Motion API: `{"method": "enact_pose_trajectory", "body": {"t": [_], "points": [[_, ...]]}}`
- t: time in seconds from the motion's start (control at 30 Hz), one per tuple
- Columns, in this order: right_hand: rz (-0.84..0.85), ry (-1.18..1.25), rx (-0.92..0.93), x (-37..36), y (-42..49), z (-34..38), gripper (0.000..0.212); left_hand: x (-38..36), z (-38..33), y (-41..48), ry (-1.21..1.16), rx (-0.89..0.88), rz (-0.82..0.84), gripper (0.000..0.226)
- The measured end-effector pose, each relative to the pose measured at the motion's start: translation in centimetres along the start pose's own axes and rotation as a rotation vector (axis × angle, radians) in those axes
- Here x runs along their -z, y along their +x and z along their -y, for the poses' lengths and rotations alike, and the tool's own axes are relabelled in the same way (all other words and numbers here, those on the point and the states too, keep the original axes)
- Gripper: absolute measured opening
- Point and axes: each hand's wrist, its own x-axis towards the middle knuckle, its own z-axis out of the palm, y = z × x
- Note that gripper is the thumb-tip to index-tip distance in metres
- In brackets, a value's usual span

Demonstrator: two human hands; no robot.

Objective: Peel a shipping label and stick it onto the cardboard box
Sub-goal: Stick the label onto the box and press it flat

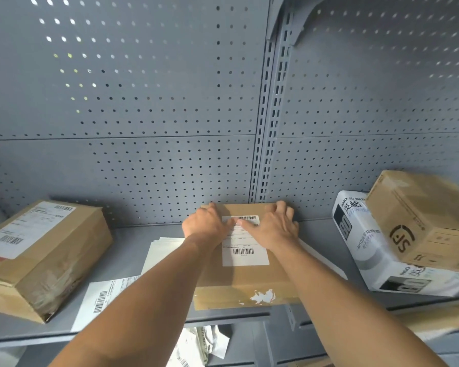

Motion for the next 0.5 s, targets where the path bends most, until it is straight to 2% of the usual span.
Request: {"method": "enact_pose_trajectory", "body": {"t": [0.1, 0.3, 0.5], "points": [[-0.027, 0.06, -0.023, -0.1, 0.4, -0.3, 0.107, -0.1, -0.1, 0.3, -0.003, 0.019, -0.001, 0.08], [-0.086, 0.122, -0.047, -0.3, 0.8, -0.5, 0.06, 0.2, 0.5, 1.0, -0.044, 0.03, 0.023, 0.076], [-0.124, 0.154, -0.045, -0.2, 0.6, -0.6, 0.037, 0.2, 1.1, 1.4, -0.095, 0.024, 0.03, 0.039]]}}
